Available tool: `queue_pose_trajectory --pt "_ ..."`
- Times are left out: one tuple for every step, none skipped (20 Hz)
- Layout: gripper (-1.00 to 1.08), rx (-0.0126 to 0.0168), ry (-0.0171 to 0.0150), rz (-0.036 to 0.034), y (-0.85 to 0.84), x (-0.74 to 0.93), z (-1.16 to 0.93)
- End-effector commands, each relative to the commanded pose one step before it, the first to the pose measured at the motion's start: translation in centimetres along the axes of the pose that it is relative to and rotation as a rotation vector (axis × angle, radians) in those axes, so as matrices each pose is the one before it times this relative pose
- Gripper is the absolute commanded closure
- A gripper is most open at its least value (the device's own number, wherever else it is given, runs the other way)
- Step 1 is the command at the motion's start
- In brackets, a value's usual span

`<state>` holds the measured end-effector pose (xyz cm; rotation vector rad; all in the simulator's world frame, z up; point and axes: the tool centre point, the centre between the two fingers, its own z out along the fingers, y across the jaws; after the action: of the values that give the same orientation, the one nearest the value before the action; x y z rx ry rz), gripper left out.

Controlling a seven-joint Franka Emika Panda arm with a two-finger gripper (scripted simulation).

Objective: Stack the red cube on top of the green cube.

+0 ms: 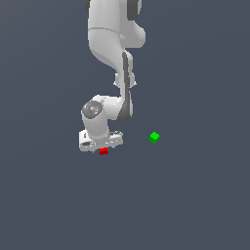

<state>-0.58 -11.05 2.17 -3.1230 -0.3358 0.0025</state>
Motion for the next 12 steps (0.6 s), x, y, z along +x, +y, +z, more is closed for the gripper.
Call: queue_pose_trajectory --pt "-0.92 -0.00076 0.00157 -0.00051 0.02 0.11 0.173" --pt "1.08 0.0 0.0 0.0 0.0 0.0 0.0" --pt "1.08 0.0 0.0 0.0 0.0 0.0 0.0" --pt "1.08 0.0 0.0 0.0 0.0 0.0 0.0" --pt "1.08 0.0 0.0 0.0 0.0 0.0 0.0" --pt "1.08 0.0 0.0 0.0 0.0 0.0 0.0" --pt "1.08 0.0 0.0 0.0 0.0 0.0 0.0" --pt "1.08 0.0 0.0 0.0 0.0 0.0 0.0" --pt "1.08 0.0 0.0 0.0 0.0 0.0 0.0" --pt "1.08 0.0 0.0 0.0 0.0 0.0 0.0" --pt "1.08 0.0 0.0 0.0 0.0 0.0 0.0" --pt "1.08 -0.00035 -0.00029 0.0011 0.075 -0.038 -0.016"
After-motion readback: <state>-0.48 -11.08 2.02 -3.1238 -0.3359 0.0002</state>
